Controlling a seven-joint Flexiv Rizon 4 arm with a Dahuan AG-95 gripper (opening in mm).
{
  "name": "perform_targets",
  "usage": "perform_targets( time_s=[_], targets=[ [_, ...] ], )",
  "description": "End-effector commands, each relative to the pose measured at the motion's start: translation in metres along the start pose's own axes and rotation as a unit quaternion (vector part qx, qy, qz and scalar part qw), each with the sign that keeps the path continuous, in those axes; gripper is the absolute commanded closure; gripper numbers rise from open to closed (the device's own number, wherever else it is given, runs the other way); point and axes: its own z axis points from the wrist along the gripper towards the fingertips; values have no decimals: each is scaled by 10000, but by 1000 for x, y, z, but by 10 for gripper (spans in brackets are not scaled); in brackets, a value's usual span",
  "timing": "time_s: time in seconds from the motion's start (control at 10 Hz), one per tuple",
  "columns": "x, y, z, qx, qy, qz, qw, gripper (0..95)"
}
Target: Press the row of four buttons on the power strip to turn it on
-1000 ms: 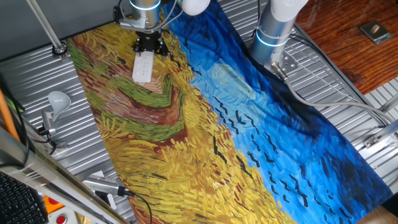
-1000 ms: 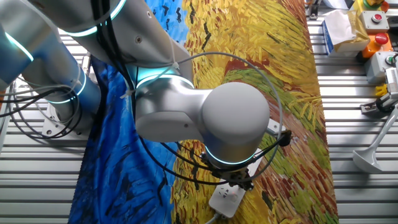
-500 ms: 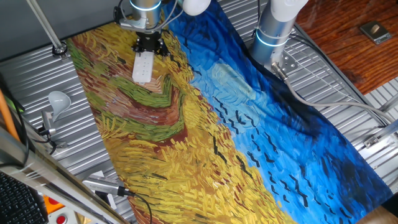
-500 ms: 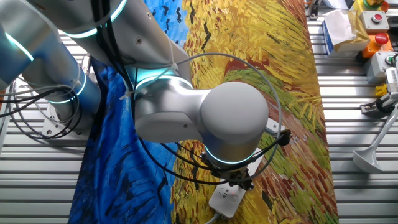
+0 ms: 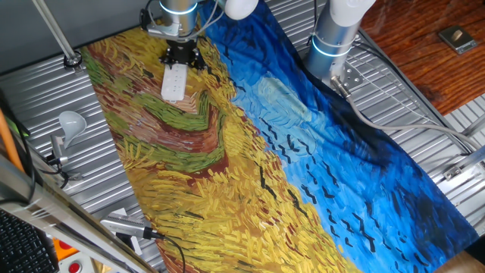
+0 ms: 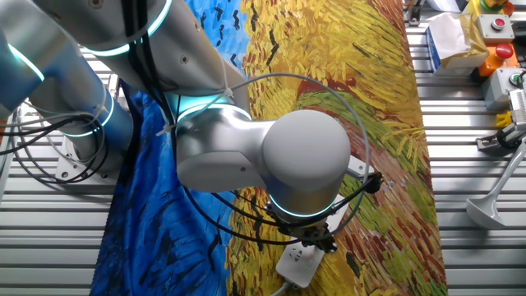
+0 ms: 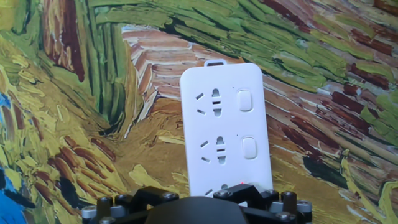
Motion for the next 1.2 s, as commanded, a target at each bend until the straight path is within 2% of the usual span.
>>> perform_targets(
  time_s=[0.1,1.2],
  targets=[
    [0,0,12,20,-22,-2,10000,0],
    [-3,-6,12,83,32,-42,10000,0]
  ],
)
